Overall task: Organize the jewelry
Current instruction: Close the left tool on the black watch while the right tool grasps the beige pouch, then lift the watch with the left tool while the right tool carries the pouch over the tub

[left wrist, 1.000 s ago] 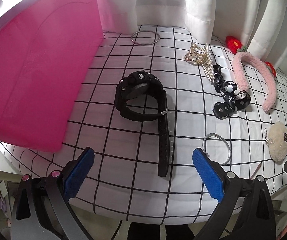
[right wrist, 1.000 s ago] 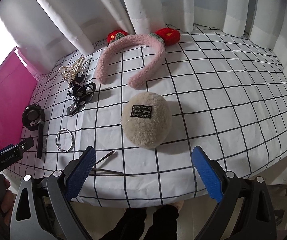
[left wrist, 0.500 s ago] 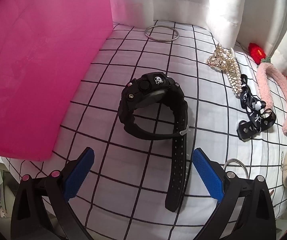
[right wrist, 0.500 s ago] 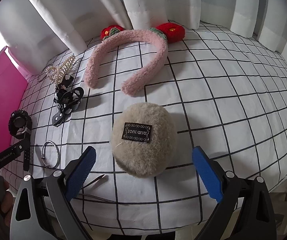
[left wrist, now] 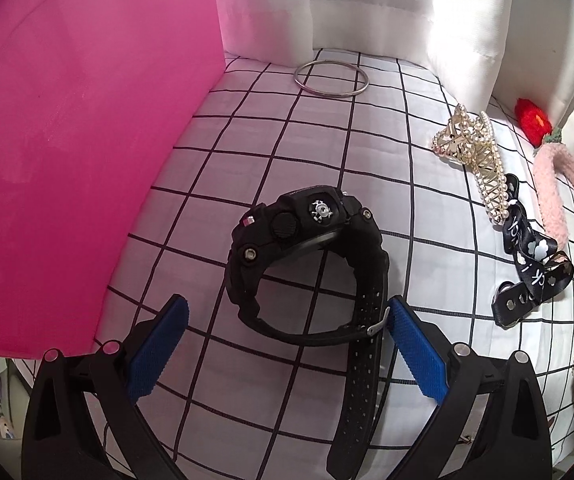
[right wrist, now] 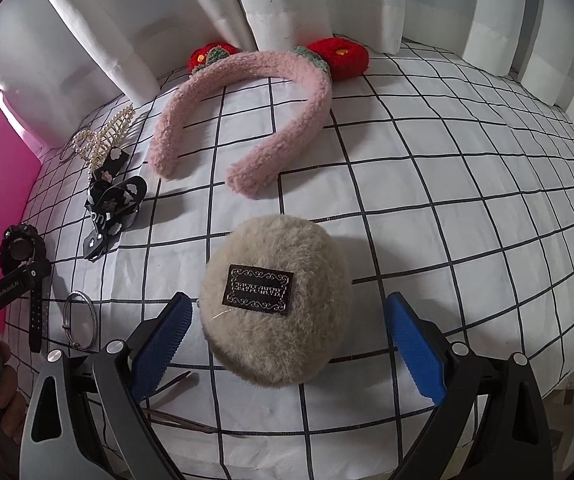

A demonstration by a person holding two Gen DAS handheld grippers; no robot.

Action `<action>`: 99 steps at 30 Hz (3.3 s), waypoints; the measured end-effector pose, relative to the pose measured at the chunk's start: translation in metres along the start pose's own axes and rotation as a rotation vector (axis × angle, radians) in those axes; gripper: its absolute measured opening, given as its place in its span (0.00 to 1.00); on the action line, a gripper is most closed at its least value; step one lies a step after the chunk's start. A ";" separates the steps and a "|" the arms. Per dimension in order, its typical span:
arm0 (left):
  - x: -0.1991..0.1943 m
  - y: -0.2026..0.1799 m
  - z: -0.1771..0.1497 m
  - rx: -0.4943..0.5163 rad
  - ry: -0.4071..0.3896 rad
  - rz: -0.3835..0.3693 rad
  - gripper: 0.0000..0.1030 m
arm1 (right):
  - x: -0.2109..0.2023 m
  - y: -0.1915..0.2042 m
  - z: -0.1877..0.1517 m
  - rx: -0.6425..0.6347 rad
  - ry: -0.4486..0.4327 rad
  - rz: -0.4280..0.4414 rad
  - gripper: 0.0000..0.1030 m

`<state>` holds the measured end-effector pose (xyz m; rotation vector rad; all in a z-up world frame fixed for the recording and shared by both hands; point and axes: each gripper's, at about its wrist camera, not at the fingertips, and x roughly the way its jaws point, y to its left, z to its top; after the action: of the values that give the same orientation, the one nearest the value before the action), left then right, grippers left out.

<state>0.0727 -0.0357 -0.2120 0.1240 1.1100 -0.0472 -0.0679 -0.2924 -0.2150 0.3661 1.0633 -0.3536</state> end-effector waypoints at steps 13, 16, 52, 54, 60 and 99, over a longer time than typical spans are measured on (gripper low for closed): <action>0.011 0.004 0.005 -0.058 -0.021 -0.050 0.95 | 0.011 0.010 0.004 -0.075 0.010 -0.083 0.90; 0.012 0.003 0.005 -0.057 -0.030 -0.048 0.95 | 0.012 0.011 0.003 -0.085 0.007 -0.094 0.90; -0.021 0.000 -0.002 -0.026 -0.033 -0.100 0.61 | -0.015 0.022 0.007 -0.164 -0.053 -0.015 0.53; -0.028 -0.001 -0.002 -0.020 -0.040 -0.105 0.61 | -0.019 0.022 0.007 -0.167 -0.058 -0.013 0.53; -0.052 0.000 -0.003 -0.008 -0.063 -0.124 0.61 | -0.037 0.021 0.013 -0.167 -0.079 0.000 0.53; -0.249 0.172 0.047 -0.270 -0.398 -0.007 0.61 | -0.183 0.275 0.100 -0.658 -0.373 0.458 0.53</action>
<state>0.0208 0.1235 0.0447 -0.1276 0.7102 0.0691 0.0528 -0.0750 0.0249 -0.0561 0.6504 0.3312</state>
